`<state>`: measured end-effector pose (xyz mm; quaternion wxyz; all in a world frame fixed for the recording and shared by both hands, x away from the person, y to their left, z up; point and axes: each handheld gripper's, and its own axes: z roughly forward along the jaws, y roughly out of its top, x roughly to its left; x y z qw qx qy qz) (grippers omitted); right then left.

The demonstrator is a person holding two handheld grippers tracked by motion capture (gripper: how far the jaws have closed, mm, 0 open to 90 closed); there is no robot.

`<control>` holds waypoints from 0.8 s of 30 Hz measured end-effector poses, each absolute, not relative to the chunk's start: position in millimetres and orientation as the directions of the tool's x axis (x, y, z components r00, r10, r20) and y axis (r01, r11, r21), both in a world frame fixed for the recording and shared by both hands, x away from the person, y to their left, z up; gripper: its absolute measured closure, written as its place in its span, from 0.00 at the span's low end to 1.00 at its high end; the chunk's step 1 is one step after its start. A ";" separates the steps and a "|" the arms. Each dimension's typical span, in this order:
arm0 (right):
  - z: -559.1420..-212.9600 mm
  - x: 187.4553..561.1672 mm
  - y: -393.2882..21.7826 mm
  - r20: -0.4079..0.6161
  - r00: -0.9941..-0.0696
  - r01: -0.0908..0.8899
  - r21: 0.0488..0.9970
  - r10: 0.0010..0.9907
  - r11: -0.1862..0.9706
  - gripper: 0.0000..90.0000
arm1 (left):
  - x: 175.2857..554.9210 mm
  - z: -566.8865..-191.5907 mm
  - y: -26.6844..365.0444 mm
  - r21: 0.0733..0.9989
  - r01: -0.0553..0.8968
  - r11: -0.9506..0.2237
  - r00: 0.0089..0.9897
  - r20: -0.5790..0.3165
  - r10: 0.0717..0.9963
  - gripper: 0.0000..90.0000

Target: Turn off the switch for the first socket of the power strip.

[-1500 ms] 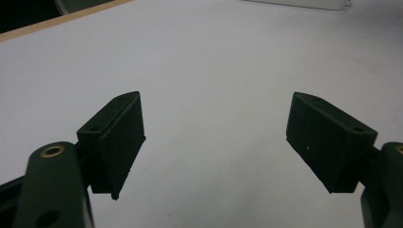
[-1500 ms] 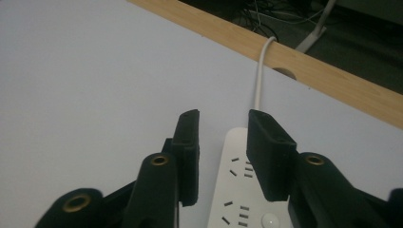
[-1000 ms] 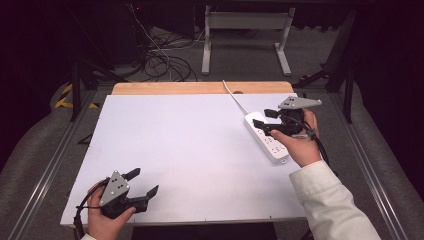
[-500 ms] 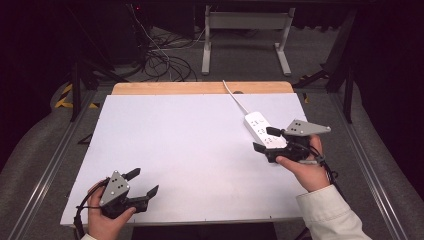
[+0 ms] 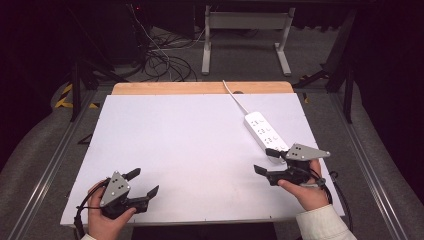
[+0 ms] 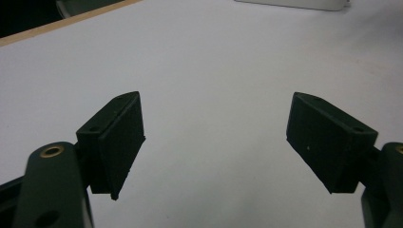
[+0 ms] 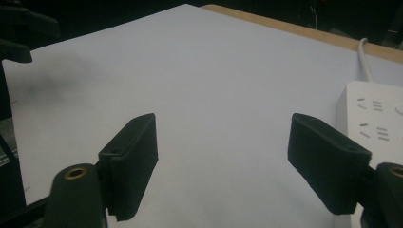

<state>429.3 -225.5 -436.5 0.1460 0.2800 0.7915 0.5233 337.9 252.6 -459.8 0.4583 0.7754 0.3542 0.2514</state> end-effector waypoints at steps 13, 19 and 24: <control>-469.5 415.4 -225.0 0.047 -0.808 0.294 0.896 0.587 0.334 0.32 | 338.6 -459.7 252.6 0.885 0.304 -0.351 0.630 0.090 0.772 0.25; -484.7 406.8 -220.0 0.089 -0.806 0.322 0.895 0.585 0.309 0.34 | 339.0 -459.8 252.5 0.884 0.300 -0.359 0.635 0.096 0.767 0.24; -484.1 405.9 -219.0 0.077 -0.805 0.317 0.894 0.589 0.317 0.34 | 339.9 -460.8 254.4 0.893 0.312 -0.325 0.645 0.053 0.763 0.22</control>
